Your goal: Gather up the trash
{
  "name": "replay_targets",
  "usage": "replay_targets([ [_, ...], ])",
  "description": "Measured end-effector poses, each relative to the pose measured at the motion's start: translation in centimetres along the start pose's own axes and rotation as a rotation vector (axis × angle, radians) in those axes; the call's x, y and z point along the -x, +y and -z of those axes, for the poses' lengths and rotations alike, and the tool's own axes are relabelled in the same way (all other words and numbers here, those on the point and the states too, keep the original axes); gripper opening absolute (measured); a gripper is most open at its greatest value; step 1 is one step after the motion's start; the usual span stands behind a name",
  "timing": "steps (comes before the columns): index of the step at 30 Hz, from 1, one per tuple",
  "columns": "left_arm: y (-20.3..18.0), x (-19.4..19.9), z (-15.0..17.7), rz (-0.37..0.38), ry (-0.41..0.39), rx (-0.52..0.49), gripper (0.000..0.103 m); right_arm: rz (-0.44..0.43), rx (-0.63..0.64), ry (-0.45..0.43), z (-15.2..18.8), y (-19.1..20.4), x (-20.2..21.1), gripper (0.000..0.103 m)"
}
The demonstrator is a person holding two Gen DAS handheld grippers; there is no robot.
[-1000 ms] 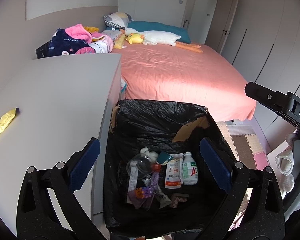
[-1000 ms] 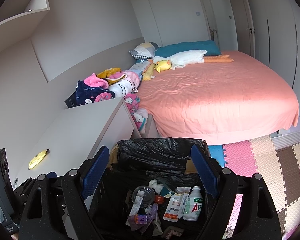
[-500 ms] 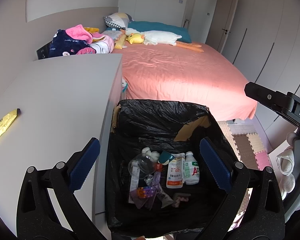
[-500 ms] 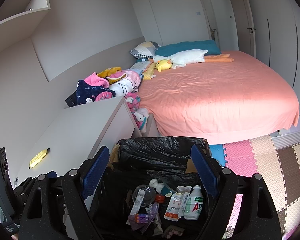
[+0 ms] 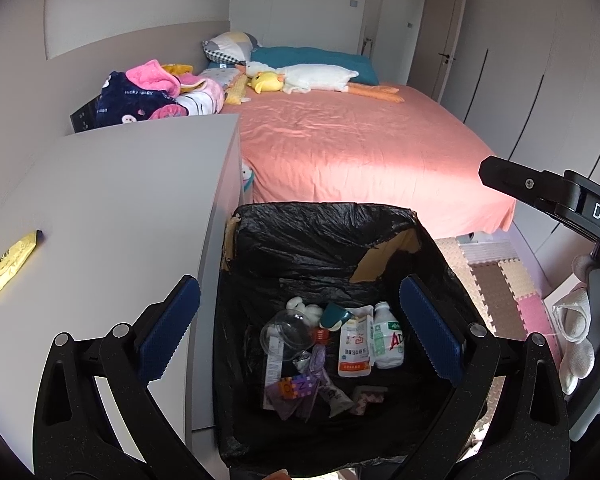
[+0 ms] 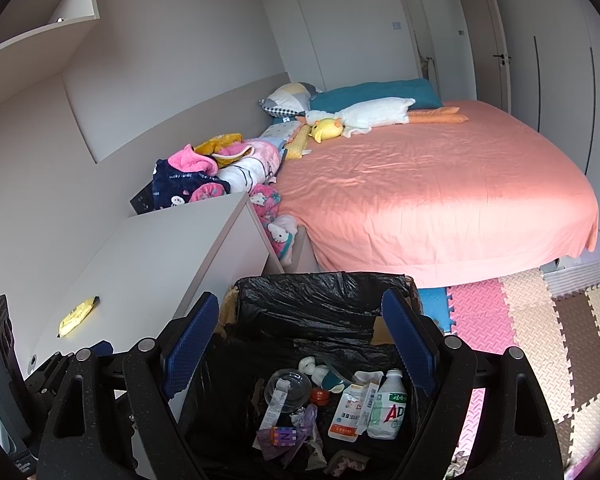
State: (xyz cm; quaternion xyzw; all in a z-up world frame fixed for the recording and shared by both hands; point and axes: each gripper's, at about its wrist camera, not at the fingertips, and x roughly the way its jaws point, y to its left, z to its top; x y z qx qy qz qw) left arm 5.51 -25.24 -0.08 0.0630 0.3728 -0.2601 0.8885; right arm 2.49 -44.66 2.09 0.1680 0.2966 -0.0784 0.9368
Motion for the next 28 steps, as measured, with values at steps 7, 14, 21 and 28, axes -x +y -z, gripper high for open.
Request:
replay_targets([
  [7, 0.5, 0.2, -0.2, -0.017, -0.023, 0.024, 0.097, 0.001, -0.001, 0.0, 0.1, 0.0, 0.0, 0.084],
  [14, 0.2, 0.7, 0.0, -0.072, -0.048, 0.01, 0.097, 0.0, 0.002, -0.001, 0.2, 0.0, 0.0, 0.084],
  [21, -0.1, 0.7, 0.0, -0.053, -0.051, -0.002, 0.097, 0.0, 0.001, -0.002, 0.2, 0.0, 0.0, 0.084],
  [28, -0.4, -0.1, 0.2, -0.055, -0.008, -0.006, 0.097, 0.0, 0.001, -0.002, 0.1, -0.1, 0.1, 0.084],
])
